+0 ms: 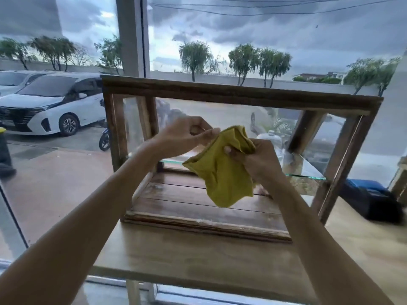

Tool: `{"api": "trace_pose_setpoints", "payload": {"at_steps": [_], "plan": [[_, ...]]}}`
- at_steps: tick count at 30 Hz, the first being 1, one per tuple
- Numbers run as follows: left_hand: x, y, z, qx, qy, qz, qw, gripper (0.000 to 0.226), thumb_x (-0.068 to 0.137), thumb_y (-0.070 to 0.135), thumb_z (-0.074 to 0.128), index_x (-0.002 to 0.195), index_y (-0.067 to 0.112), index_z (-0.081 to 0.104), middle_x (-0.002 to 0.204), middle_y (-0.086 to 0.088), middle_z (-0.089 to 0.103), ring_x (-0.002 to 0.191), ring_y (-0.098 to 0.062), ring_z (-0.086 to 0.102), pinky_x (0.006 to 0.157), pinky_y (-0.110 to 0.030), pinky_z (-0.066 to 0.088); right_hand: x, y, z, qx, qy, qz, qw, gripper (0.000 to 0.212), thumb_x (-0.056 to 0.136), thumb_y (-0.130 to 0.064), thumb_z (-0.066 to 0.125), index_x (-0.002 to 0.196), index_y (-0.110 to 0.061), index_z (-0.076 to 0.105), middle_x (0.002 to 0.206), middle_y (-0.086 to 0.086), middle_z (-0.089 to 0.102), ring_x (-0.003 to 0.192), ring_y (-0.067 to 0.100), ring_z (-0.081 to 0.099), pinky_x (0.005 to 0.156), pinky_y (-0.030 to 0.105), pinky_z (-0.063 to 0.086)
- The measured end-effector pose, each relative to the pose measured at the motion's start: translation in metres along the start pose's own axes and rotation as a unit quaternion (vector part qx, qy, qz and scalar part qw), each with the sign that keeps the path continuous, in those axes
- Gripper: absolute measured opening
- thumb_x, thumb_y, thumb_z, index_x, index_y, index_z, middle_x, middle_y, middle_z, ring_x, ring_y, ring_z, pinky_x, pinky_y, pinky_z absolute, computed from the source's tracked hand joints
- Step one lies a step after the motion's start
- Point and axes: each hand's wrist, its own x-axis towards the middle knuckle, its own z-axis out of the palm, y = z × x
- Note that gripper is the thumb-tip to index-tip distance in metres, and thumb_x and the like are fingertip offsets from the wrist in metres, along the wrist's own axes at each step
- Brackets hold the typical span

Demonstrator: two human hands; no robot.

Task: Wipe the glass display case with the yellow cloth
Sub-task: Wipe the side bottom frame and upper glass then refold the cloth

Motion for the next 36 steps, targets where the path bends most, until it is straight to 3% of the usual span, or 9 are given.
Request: {"api": "trace_pose_setpoints", "payload": {"at_steps": [5,9,13,15,21,25,29,33,36], "plan": [[-0.010,-0.013,0.078,-0.053,-0.090,-0.090,0.990,0.049,0.060,0.027,0.087,0.101,0.014,0.064,0.087,-0.008,0.073,0.082,-0.021,0.070,0.079,-0.032,0.057,-0.015,0.046,-0.063,-0.012,0.012,0.048,0.999,0.014,0.081,-0.028,0.075,0.070,-0.021,0.069,0.078,0.006,0.071,0.078,0.024,0.066,0.074,0.036,0.053],[-0.006,-0.018,0.154,-0.055,-0.060,-0.081,0.993,0.023,0.069,0.009,0.081,0.087,0.017,0.070,0.080,-0.002,0.073,0.074,-0.008,0.065,0.080,-0.033,0.055,-0.029,0.079,-0.111,-0.005,0.011,0.075,0.997,0.018,0.084,-0.025,0.072,0.067,-0.020,0.066,0.066,-0.003,0.067,0.068,0.019,0.061,0.066,0.029,0.049],[-0.004,-0.017,0.208,-0.050,-0.012,-0.079,0.996,0.021,0.076,0.008,0.074,0.063,0.017,0.060,0.062,0.011,0.050,0.066,-0.006,0.046,0.069,-0.028,0.041,-0.046,0.106,-0.158,0.004,0.009,0.102,0.995,0.019,0.089,-0.023,0.066,0.073,-0.011,0.067,0.086,0.021,0.070,0.082,0.033,0.065,0.075,0.044,0.054],[-0.003,-0.010,0.232,-0.074,0.004,-0.093,0.993,0.031,0.079,0.003,0.071,0.061,0.019,0.052,0.059,0.011,0.048,0.062,-0.003,0.044,0.065,-0.022,0.037,-0.057,0.121,-0.182,0.006,-0.008,0.126,0.992,0.018,0.091,-0.026,0.061,0.078,-0.015,0.065,0.082,0.010,0.068,0.082,0.029,0.064,0.073,0.047,0.054],[-0.009,0.025,0.311,-0.265,0.027,-0.144,0.953,0.030,0.095,-0.002,0.048,0.079,0.023,0.054,0.058,0.014,0.059,0.059,-0.003,0.055,0.062,-0.027,0.046,-0.093,0.168,-0.233,-0.005,-0.037,0.176,0.984,0.019,0.093,-0.036,0.054,0.090,-0.018,0.059,0.085,-0.006,0.063,0.077,0.009,0.059,0.051,0.020,0.049],[-0.020,0.034,0.365,-0.175,0.078,-0.155,0.969,0.018,0.096,0.015,0.051,0.085,0.029,0.047,0.082,0.003,0.063,0.073,-0.009,0.063,0.056,-0.024,0.052,-0.116,0.202,-0.257,-0.107,-0.006,0.174,0.979,0.033,0.089,-0.042,0.059,0.087,-0.011,0.068,0.082,0.005,0.069,0.078,0.020,0.063,0.068,0.039,0.053],[-0.027,0.022,0.414,-0.074,0.087,-0.217,0.969,0.016,0.088,0.032,0.063,0.093,0.024,0.050,0.090,-0.003,0.068,0.080,-0.017,0.065,0.065,-0.034,0.054,-0.131,0.242,-0.269,-0.190,0.033,0.193,0.962,0.025,0.088,-0.035,0.065,0.084,-0.010,0.067,0.072,0.004,0.065,0.077,0.026,0.062,0.059,0.032,0.042],[-0.038,0.013,0.443,-0.004,0.137,-0.229,0.964,0.031,0.082,0.024,0.072,0.100,0.009,0.052,0.088,-0.002,0.060,0.081,-0.019,0.060,0.068,-0.025,0.046,-0.139,0.277,-0.269,-0.300,0.013,0.212,0.930,0.053,0.084,-0.029,0.071,0.129,-0.010,0.051,0.109,0.016,0.064,0.102,0.034,0.059,0.079,0.036,0.045],[-0.048,0.011,0.455,0.066,0.132,-0.178,0.973,0.025,0.087,0.019,0.063,0.107,0.005,0.057,0.106,-0.008,0.058,0.096,-0.023,0.056,0.075,-0.025,0.040,-0.146,0.290,-0.265,-0.395,0.028,0.135,0.908,0.056,0.088,-0.023,0.065,0.138,-0.007,0.045,0.122,0.019,0.057,0.110,0.038,0.052,0.090,0.045,0.044]]}}
